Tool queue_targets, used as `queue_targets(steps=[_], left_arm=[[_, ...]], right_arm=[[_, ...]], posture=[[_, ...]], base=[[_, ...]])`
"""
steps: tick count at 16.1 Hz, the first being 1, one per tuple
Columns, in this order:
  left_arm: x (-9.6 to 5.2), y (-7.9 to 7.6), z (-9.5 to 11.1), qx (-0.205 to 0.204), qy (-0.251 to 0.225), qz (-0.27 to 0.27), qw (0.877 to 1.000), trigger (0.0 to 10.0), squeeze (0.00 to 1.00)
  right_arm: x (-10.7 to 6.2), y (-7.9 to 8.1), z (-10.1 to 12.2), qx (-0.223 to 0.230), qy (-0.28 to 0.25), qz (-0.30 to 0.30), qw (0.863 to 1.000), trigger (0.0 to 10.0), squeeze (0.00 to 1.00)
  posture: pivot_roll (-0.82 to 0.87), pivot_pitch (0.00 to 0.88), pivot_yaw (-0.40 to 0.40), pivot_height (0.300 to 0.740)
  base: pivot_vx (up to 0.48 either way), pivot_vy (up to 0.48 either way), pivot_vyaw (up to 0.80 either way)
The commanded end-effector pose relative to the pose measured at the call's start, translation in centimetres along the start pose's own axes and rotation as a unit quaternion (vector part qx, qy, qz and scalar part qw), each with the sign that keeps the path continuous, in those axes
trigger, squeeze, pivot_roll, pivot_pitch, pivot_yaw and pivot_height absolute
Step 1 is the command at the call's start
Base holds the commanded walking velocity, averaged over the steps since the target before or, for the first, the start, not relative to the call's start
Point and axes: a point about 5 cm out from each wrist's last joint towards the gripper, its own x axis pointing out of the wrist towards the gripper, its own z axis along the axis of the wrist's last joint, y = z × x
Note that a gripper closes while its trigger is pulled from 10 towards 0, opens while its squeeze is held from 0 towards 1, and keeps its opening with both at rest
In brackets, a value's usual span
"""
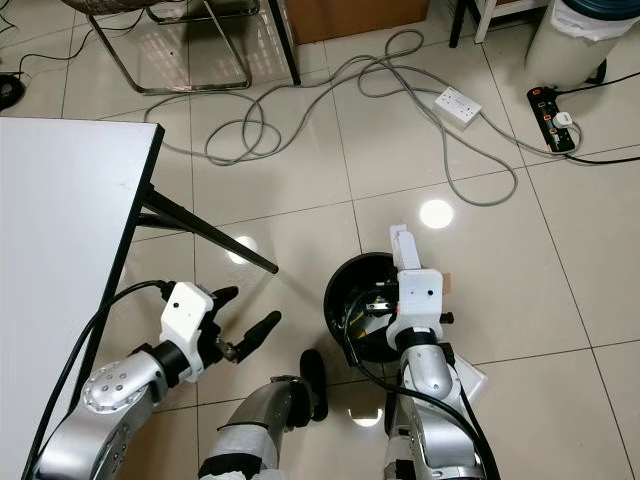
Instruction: Picking trash to rubbish bin
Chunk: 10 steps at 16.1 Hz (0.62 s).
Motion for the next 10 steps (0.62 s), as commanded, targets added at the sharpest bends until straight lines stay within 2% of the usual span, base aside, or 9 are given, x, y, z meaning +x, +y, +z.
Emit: queue_targets(steps=[1,10], left_arm=[[-0.56,-0.24,-0.81,-0.006,0.02,-0.007,1.0,10.0,0.0],[-0.61,-0.34,-0.89,-0.006,0.023,-0.01,1.0,10.0,0.0]], right_arm=[[-0.56,0.52,-0.94,0.009,0.016,0.004,1.0,10.0,0.0],[-0.63,0.56,-1.16,0.01,0.018,0.004,1.0,10.0,0.0]], posture=[[0.06,0.466,0.201,0.74],[0.06,0.467,0.206,0.73]], base=[[0.0,0.0,0.0],[0.0,0.0,0.0]])
